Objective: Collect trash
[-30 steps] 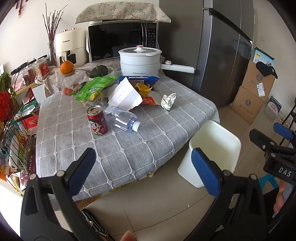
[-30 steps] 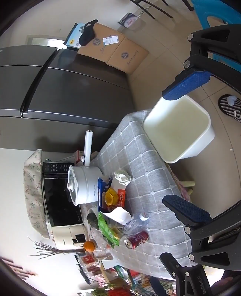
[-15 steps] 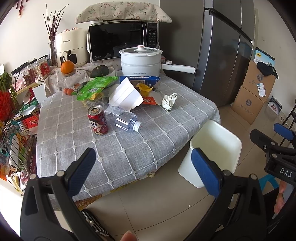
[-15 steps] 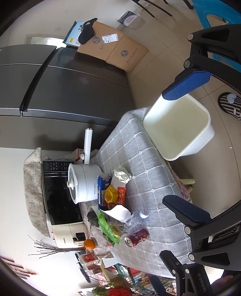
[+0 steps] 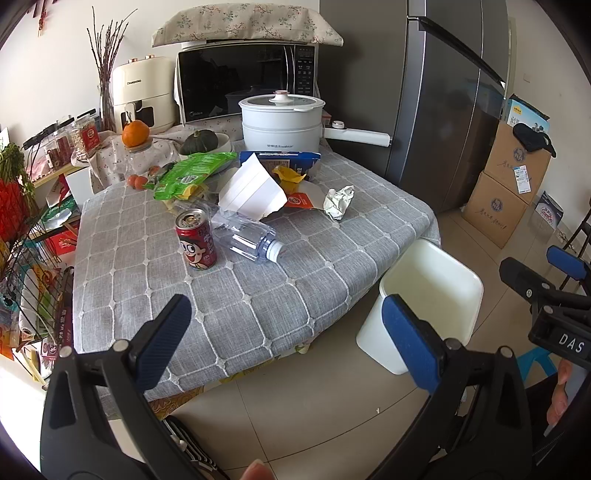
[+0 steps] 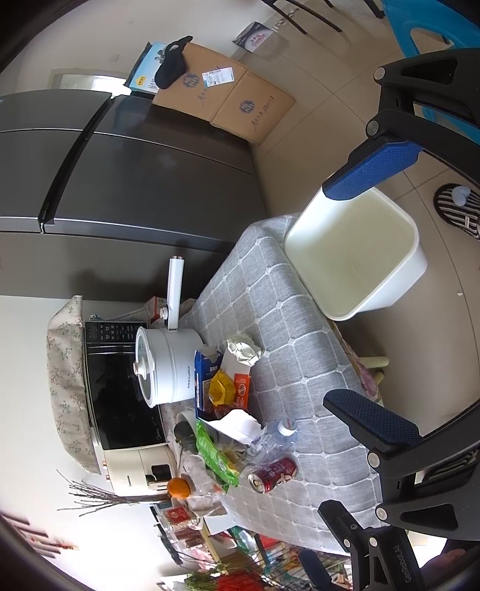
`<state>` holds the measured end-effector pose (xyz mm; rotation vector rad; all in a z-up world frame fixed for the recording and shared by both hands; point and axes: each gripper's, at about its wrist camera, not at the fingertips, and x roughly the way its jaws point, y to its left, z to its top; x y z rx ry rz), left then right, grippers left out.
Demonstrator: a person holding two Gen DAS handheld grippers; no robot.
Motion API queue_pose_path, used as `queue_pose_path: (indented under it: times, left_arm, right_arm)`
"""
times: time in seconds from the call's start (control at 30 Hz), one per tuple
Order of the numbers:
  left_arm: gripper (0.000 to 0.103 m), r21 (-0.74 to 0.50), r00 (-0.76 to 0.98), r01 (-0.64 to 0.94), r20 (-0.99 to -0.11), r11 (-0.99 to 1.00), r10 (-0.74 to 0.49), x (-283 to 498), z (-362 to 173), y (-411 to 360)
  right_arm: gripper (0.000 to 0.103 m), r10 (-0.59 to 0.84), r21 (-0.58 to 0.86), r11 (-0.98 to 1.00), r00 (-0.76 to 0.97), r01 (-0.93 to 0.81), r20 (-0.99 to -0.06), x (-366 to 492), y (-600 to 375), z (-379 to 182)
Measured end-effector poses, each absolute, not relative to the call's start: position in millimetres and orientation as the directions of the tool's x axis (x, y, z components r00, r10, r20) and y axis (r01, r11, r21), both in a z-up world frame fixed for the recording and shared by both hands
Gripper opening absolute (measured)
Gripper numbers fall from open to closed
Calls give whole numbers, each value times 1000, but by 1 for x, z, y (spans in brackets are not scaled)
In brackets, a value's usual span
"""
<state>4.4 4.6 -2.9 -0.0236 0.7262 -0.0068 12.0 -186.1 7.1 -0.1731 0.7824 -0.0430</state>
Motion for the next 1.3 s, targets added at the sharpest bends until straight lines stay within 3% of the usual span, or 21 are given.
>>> queue_pose_path:
  times: [1.3]
  left_arm:
    - [102, -11, 754, -27, -657, 1000, 13, 4, -4, 9]
  right_arm:
    - [103, -107, -174, 985, 708, -22, -698, 13, -185, 6]
